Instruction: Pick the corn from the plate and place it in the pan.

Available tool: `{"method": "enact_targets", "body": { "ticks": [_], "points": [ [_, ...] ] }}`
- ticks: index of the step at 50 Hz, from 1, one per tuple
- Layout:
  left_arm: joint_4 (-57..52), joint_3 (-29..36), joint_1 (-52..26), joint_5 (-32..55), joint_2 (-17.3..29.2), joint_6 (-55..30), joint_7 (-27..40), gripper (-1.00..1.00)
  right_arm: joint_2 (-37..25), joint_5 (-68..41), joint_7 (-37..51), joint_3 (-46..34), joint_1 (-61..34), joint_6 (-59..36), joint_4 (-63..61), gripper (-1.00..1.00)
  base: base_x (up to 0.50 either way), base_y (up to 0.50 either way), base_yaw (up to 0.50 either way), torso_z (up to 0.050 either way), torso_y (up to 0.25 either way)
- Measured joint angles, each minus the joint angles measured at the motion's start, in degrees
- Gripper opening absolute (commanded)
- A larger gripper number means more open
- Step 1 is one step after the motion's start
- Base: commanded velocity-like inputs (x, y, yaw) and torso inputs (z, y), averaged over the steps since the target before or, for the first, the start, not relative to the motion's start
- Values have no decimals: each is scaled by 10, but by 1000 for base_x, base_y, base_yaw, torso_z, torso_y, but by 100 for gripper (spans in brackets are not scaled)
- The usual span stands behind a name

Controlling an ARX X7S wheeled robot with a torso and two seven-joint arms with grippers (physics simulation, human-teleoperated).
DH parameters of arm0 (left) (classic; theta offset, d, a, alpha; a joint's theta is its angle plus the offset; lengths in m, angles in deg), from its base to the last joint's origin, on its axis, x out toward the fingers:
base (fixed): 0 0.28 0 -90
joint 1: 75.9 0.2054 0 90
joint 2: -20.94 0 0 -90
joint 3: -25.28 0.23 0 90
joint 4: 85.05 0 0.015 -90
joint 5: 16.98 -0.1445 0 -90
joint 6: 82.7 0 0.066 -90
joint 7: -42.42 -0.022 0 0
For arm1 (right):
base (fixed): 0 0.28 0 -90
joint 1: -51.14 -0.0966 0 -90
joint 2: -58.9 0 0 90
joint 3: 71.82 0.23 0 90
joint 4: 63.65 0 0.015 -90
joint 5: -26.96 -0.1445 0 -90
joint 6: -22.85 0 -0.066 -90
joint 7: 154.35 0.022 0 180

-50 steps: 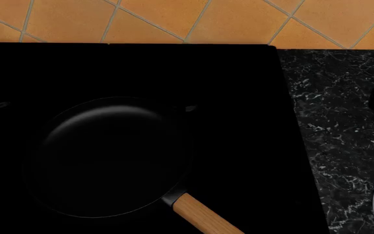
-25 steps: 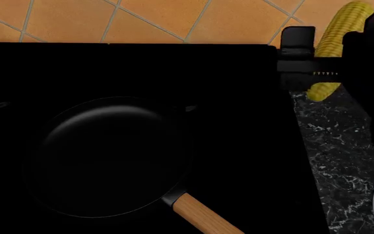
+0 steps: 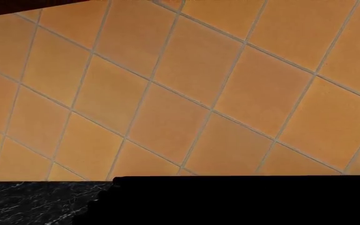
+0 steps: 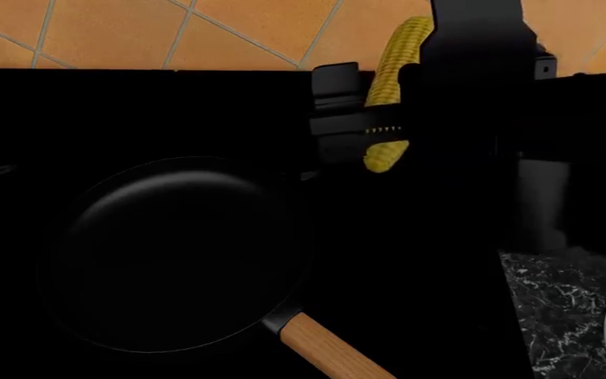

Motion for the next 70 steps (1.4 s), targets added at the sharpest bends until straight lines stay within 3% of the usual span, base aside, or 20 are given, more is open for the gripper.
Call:
{"method": "enact_targets", "body": {
  "ticks": [42,70],
  "points": [
    [-3,-12,12,6,12,3,2,100,140,59,-118,-77,30,64,36,-100,0,0,0,0,0],
    [5,-8,18,3,14,12,1,100,178,77,-150,-122,54,79,37,-100,0,0,0,0,0]
  ]
}}
